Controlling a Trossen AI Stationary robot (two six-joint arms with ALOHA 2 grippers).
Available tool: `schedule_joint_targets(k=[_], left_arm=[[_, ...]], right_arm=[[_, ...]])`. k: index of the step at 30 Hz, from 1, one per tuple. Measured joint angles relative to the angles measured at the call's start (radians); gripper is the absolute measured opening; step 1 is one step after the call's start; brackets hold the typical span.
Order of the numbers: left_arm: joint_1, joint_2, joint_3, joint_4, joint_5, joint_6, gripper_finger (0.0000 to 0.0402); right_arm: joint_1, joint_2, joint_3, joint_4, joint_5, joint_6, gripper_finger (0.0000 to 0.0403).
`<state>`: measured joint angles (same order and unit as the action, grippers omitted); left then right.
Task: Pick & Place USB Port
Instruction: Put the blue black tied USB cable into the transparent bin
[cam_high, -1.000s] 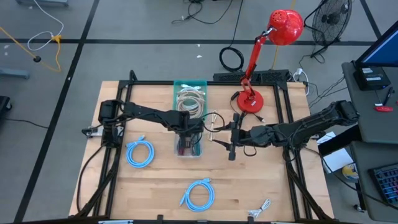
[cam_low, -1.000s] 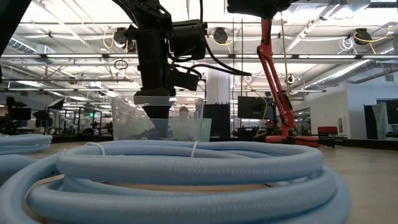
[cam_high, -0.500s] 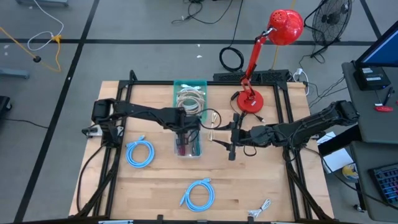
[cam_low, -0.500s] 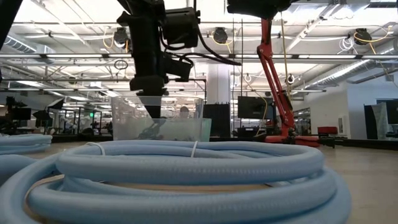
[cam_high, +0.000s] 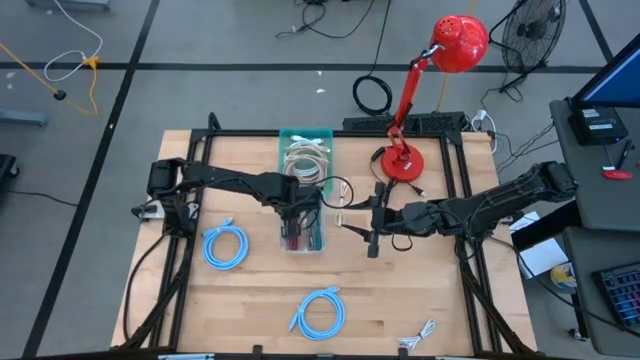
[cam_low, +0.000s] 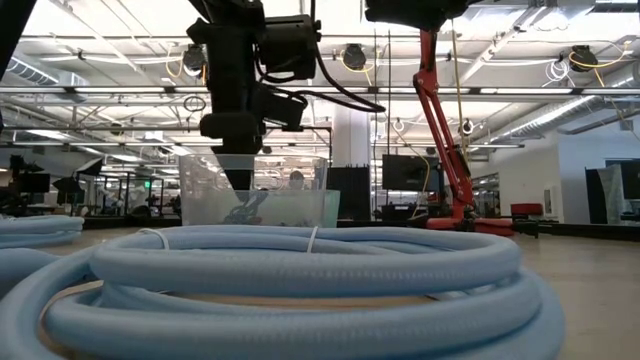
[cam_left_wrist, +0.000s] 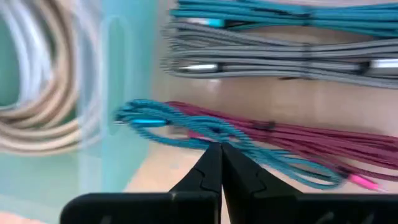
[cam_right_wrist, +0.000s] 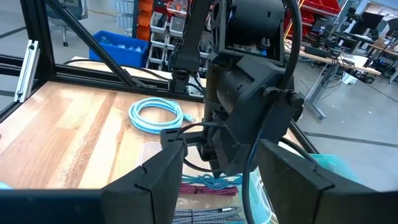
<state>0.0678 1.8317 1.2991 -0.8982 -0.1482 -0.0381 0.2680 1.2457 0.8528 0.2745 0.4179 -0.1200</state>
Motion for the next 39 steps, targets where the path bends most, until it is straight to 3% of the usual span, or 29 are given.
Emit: schedule_joint_targets(k=[6,39], left_arm=[[-0.029,0.0,0.0,-0.027,0.138,0.004,0.0002],[-0.065,0.119,-0.002,0.076,0.128,0.149,0.0]], right_arm=[[0.0,0.0,0.0,-0.001,0.0,0.0,0.0196],[0.0,0.0,-0.001,-0.003,0.0,0.004,0.0196]])
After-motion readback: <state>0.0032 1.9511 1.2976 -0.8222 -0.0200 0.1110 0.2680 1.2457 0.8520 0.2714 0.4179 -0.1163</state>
